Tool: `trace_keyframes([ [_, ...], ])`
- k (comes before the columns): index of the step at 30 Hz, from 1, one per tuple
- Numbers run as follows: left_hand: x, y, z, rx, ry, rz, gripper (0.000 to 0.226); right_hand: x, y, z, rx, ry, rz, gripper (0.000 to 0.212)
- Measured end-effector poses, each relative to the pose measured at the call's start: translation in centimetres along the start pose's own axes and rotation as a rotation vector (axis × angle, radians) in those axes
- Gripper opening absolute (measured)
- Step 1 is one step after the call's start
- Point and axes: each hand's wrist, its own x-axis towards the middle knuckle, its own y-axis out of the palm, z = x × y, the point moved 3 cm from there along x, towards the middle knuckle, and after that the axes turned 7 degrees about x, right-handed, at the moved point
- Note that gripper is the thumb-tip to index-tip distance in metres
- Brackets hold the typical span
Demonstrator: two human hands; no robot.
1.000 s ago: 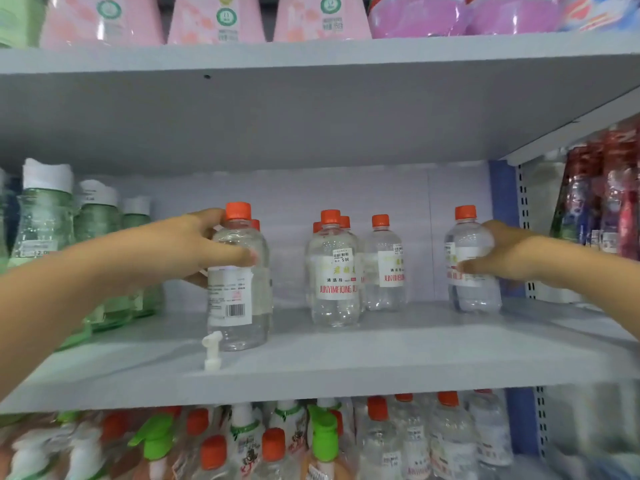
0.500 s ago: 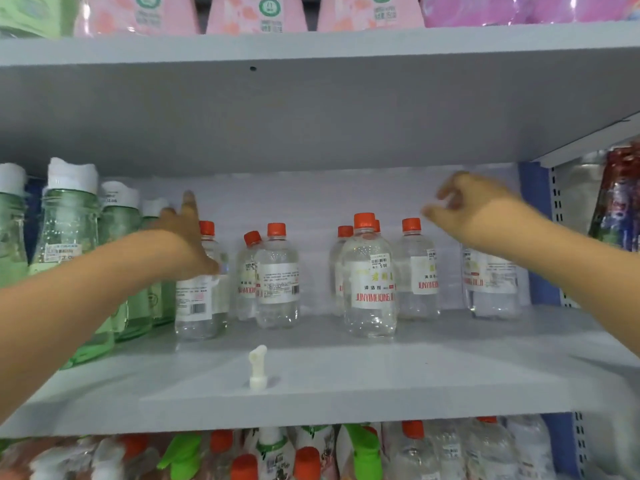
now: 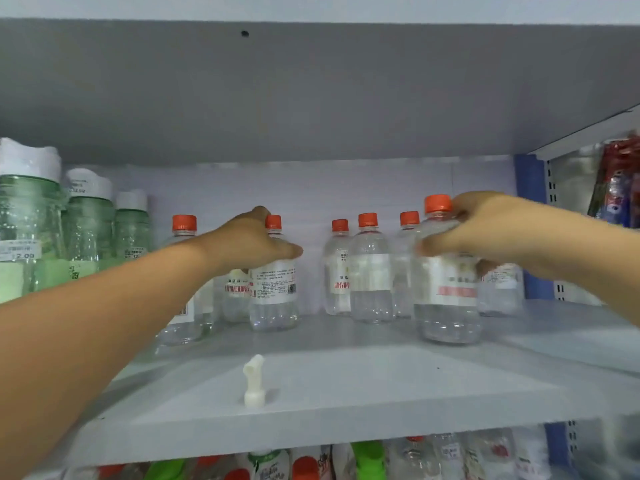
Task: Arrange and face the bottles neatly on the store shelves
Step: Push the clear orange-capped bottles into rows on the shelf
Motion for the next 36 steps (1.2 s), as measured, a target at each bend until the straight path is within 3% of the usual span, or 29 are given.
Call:
trace_keyframes([
  [3, -1.0, -0.4, -0.9, -0.142, 0.094, 0.065, 0.054, -0.1, -3.3, -2.7, -0.068, 0.058, -0.070, 0.043],
  [6, -2.5, -1.1, -2.7, -0.211, 0.204, 0.154, 0.050, 0.5, -6.1, -5.1, -0.101, 0.191, -0.124, 0.065],
  [9, -4.1, -2.1, -3.7, -0.198, 0.235, 0.229, 0.059, 3.1, -8.5, -9.2, -0.191, 0.278, -0.160, 0.090],
  [12, -5.7, -4.0, -2.7, -0.068, 0.202, 0.141, 0.069, 4.8, -9.3, -11.3, -0.323, 0.217, -0.208, 0.118],
  [15, -7.6, -6.3, -1.1, 0.009, 0.145, 0.075, 0.057, 3.6, -8.1, -8.2, -0.423, 0.167, -0.298, 0.106],
  [18, -9.0, -8.0, 0.6, 0.070, 0.024, -0.016, 0.050, 1.9, -5.1, -3.4, -0.477, -0.134, -0.411, 0.084],
  [21, -9.5, -8.7, 2.4, 0.209, -0.087, -0.119, 0.056, 2.2, -1.5, 0.2, -0.358, -0.276, -0.239, 0.053],
  [25, -10.4, -9.0, 2.8, 0.332, -0.138, -0.117, 0.074, 5.2, 2.2, 3.5, -0.415, -0.435, -0.069, 0.044],
  [27, -10.4, -9.0, 1.1, 0.375, -0.049, -0.237, 0.077, 7.3, 3.4, 4.6, -0.432, -0.438, 0.016, 0.046],
  [29, -9.4, -8.4, -2.1, 0.292, 0.090, -0.353, 0.057, 9.5, 4.7, 5.8, -0.526, -0.373, 0.085, 0.052],
  [32, -5.2, -6.2, -5.4, 0.257, 0.052, -0.246, 0.034, 12.2, 6.7, 7.3, -0.664, -0.271, 0.165, 0.047],
  [36, -0.5, -2.1, -5.3, 0.546, -0.119, 0.055, 0.044, 14.7, 8.9, 6.9, -0.789, -0.088, 0.341, 0.036],
])
